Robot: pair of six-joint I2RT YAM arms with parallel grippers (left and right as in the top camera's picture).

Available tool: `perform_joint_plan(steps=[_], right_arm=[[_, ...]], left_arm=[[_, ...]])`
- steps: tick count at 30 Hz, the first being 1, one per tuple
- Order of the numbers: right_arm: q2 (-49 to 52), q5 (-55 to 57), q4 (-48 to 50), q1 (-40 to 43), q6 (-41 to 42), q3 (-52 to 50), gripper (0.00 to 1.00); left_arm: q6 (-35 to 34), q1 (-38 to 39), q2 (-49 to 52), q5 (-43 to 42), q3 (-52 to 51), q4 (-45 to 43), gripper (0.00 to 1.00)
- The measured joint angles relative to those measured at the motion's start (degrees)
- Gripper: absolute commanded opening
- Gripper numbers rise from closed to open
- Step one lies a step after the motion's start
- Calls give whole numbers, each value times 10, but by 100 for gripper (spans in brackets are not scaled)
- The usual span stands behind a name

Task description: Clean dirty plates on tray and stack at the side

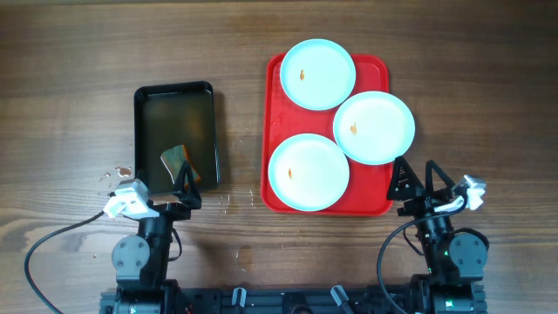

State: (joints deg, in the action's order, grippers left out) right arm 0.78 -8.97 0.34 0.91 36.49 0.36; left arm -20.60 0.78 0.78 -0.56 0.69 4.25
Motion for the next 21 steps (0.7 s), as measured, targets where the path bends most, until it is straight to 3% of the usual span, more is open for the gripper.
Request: perform_joint_plan(steps=[21], right_arm=[[0, 0, 0, 0, 10, 0, 100]], left_arm=[[0, 0, 0, 0, 0, -2, 100]])
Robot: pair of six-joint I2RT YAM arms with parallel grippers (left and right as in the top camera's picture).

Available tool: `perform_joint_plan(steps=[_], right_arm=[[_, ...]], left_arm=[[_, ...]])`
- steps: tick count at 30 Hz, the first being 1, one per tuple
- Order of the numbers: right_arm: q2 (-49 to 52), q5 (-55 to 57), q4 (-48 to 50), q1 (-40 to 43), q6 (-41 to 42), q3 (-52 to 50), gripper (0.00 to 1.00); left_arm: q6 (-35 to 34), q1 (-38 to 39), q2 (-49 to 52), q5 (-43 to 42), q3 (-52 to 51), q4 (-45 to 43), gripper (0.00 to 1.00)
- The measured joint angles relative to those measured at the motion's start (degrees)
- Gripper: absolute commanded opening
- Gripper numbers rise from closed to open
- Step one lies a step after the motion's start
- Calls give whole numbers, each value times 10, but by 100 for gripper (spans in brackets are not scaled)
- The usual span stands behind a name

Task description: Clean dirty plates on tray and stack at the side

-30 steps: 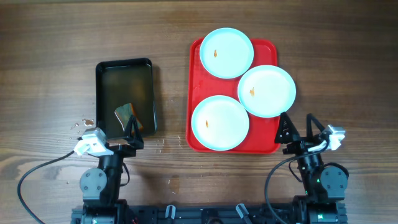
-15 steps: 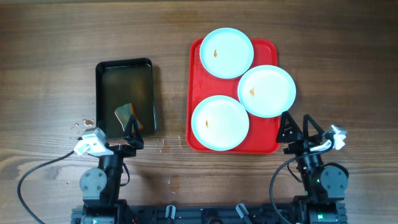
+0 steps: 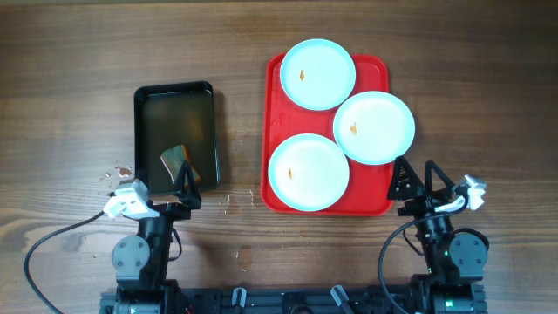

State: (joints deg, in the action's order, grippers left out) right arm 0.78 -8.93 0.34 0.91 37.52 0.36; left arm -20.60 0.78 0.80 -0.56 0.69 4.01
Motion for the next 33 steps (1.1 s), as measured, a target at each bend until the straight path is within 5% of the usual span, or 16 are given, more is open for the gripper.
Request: perform_joint_plan(steps=[4, 13, 20, 26, 33], right_arm=[[0, 19, -1, 0, 11, 0, 100], [0, 33, -2, 0, 174, 0, 100], [5, -74, -10, 0, 118, 13, 100], [102, -125, -103, 0, 20, 170, 100], [374, -139, -401, 0, -85, 488, 100]], left_arm=[[0, 0, 0, -6, 0, -3, 100], [0, 0, 0, -155, 0, -41, 100], [-7, 0, 2, -190, 41, -26, 100], [-12, 0, 58, -173, 194, 104, 100], [-18, 0, 254, -126, 450, 317, 100]])
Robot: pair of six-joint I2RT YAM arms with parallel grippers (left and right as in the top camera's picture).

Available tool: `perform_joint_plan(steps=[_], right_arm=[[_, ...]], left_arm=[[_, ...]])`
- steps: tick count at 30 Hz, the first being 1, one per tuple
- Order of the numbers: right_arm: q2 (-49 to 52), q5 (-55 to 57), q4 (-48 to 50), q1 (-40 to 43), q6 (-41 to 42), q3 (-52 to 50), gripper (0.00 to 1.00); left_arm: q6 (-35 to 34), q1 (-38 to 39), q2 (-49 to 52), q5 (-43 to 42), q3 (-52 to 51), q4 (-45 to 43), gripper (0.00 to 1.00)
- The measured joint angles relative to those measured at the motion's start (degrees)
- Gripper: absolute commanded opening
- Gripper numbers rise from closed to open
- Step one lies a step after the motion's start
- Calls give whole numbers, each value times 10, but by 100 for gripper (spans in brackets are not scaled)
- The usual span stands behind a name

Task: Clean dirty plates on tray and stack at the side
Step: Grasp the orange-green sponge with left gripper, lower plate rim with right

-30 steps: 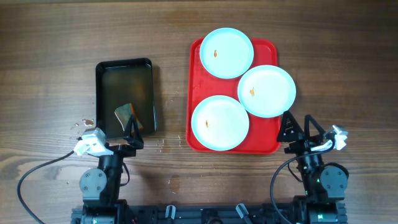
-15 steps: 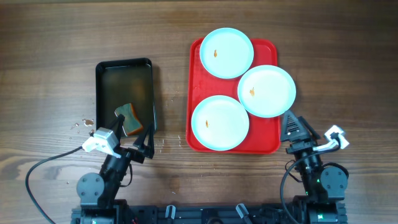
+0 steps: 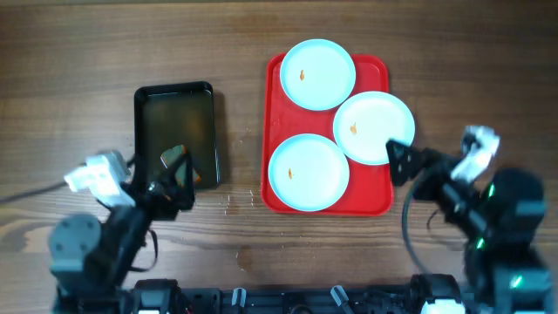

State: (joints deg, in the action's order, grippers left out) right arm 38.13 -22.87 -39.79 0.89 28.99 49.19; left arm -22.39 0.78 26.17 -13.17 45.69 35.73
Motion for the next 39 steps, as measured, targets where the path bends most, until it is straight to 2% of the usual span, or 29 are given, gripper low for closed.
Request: perform_joint_plan(steps=[4, 7, 9, 11, 12, 16, 18, 21, 24, 27, 29, 31, 33, 34, 39], right_arm=[[147, 2, -123, 0, -47, 148, 100], [232, -1, -131, 0, -65, 206, 100], [274, -8, -134, 0, -71, 212, 100], [307, -28, -134, 0, -77, 212, 91], [324, -46, -134, 0, -85, 212, 91], [363, -78, -155, -40, -112, 212, 93], [366, -47, -170, -73, -109, 213, 92], [375, 24, -177, -170, -90, 213, 88], [386, 62, -168, -225, -68, 213, 87], [398, 83, -163, -259, -52, 212, 87], [405, 89, -163, -267, -47, 212, 87], [410, 94, -163, -268, -45, 211, 87], [411, 97, -163, -268, -43, 211, 87], [411, 99, -163, -268, -43, 211, 87], [411, 99, -163, -268, -41, 210, 87]], left_arm=[[0, 0, 113, 14, 102, 65, 100], [0, 0, 175, 16, 124, 77, 100], [-2, 0, 209, 13, 124, 85, 100], [-2, 0, 228, 12, 124, 94, 100], [-2, 0, 239, 11, 124, 106, 100], [-2, 0, 289, 34, 125, 185, 98], [-2, 0, 314, 47, 126, 204, 92], [-4, 0, 387, 66, 126, 217, 73], [-7, 0, 459, 83, 126, 216, 71], [-8, 0, 529, 96, 126, 199, 58], [-7, 0, 575, 110, 126, 181, 58], [-9, 0, 613, 129, 126, 160, 52], [-14, 0, 645, 142, 126, 141, 41], [-18, 0, 664, 147, 126, 127, 25], [-21, 0, 729, 158, 126, 78, 8]])
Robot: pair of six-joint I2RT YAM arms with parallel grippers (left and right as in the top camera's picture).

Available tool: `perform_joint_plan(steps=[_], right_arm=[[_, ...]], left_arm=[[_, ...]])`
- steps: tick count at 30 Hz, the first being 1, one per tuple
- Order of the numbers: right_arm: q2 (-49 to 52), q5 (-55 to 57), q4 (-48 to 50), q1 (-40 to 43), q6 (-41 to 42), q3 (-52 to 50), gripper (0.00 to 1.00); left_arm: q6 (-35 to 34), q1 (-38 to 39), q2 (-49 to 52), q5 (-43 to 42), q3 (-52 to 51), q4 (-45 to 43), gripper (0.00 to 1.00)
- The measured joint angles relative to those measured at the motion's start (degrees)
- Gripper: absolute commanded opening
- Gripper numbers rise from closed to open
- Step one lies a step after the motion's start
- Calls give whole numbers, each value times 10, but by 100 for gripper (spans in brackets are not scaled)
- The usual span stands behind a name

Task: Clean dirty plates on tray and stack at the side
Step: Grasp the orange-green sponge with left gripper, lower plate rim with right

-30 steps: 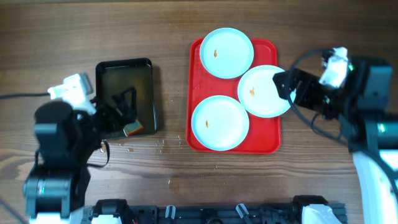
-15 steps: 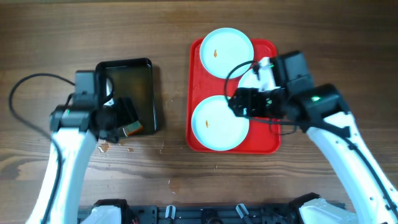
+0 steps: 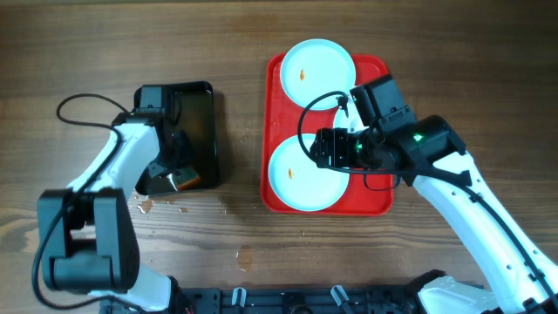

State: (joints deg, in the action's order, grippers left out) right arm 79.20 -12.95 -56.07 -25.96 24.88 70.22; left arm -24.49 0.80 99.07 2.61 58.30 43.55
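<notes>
Three pale blue plates lie on the red tray [image 3: 377,202]. The far plate [image 3: 318,71] has an orange smear, and the near plate [image 3: 301,179] has a small orange spot. My right arm covers most of the third plate. My right gripper [image 3: 321,148] hangs over the far rim of the near plate; its jaws are too dark to read. My left gripper [image 3: 173,168] is down in the black tray [image 3: 174,88], right by the orange-green sponge [image 3: 186,180]. I cannot make out whether it grips the sponge.
The black tray holds dark liquid. Drops of water [image 3: 146,206] lie on the wood in front of it. A black cable [image 3: 87,103] loops to the left of the left arm. Both arm bases stand at the near table edge.
Both arms have reached further out. The left gripper went from the black tray's near edge to down beside the sponge. The right gripper went from the tray's right edge to over the near plate.
At the two oldest moments both arms sat folded at the near table edge, grippers open and pointing at the trays. Then both had lifted and leaned forward. Now the left gripper is in the black tray at the sponge and the right arm lies across the red tray.
</notes>
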Motion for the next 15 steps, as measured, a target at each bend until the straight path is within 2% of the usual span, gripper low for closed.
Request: perform_joint_plan(steps=[1, 5, 11, 15], right_arm=[[0, 0, 0, 0, 0, 0, 87], [0, 2, 4, 0, 0, 0, 87], [0, 2, 4, 0, 0, 0, 87], [0, 2, 6, 0, 0, 0, 87]], left_arm=[[-1, 0, 5, 1, 0, -2, 4], [19, 0, 11, 3, 1, -3, 4], [59, 0, 8, 6, 57, 71, 4], [67, 2, -16, 6, 82, 74, 4]])
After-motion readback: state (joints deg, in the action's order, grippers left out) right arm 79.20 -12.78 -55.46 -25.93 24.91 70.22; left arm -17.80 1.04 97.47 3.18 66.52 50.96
